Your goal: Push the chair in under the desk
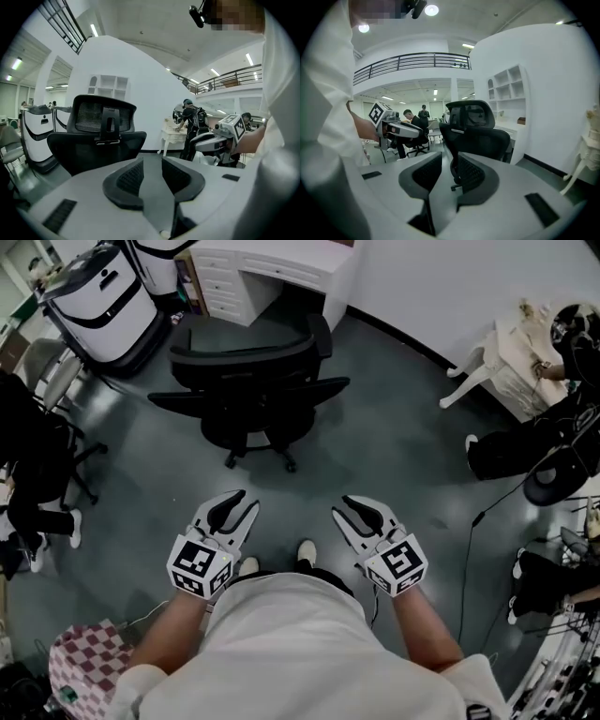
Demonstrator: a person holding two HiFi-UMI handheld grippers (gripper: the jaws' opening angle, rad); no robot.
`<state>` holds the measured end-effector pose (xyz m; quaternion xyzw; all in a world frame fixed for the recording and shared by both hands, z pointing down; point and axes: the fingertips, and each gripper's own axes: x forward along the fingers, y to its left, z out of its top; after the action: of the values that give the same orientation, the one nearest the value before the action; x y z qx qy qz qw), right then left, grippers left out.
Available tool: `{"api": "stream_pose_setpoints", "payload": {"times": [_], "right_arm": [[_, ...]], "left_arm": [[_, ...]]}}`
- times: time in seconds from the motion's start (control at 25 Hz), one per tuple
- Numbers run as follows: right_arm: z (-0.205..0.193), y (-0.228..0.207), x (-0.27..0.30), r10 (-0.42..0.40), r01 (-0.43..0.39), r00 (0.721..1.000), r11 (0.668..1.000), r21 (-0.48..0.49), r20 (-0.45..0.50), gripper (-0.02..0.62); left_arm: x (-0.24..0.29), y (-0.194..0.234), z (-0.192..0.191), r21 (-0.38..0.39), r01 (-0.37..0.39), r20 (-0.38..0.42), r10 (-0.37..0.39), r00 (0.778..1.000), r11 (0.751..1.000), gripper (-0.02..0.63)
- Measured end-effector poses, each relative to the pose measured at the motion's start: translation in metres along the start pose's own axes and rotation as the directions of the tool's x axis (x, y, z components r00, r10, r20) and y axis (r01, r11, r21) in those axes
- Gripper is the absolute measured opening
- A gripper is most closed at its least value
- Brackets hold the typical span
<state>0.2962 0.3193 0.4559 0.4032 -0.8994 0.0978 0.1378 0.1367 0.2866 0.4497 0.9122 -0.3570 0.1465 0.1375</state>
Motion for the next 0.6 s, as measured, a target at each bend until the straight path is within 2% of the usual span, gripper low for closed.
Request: {"api": "stream_pose_setpoints", "payload": {"times": [0.24,0.44,0.6], "right_arm": [[0.008,-0.048,0.006,0.07,-0.069,0.997,0.997,-0.04,0.019,0.099],[0.017,-0.071,0.02,0.132,-0.13,0.991,0.988,-0.078,0.018,0.099],[0.026,-0.086,0.038,0.151,-0.149,0.988,0.983,-0.104,0.013,0.099]], "left_arm": [[0.018,0.005,0.018,0.011,-0.09,0.016,0.09,0.996,0.996,0.121],[0.016,0.021,0.025,0.02,-0.16,0.007,0.16,0.987,0.987,0.121],[0.017,0.044,0.035,0.034,-0.184,0.012,0.183,0.983,0.982,0.121]]}}
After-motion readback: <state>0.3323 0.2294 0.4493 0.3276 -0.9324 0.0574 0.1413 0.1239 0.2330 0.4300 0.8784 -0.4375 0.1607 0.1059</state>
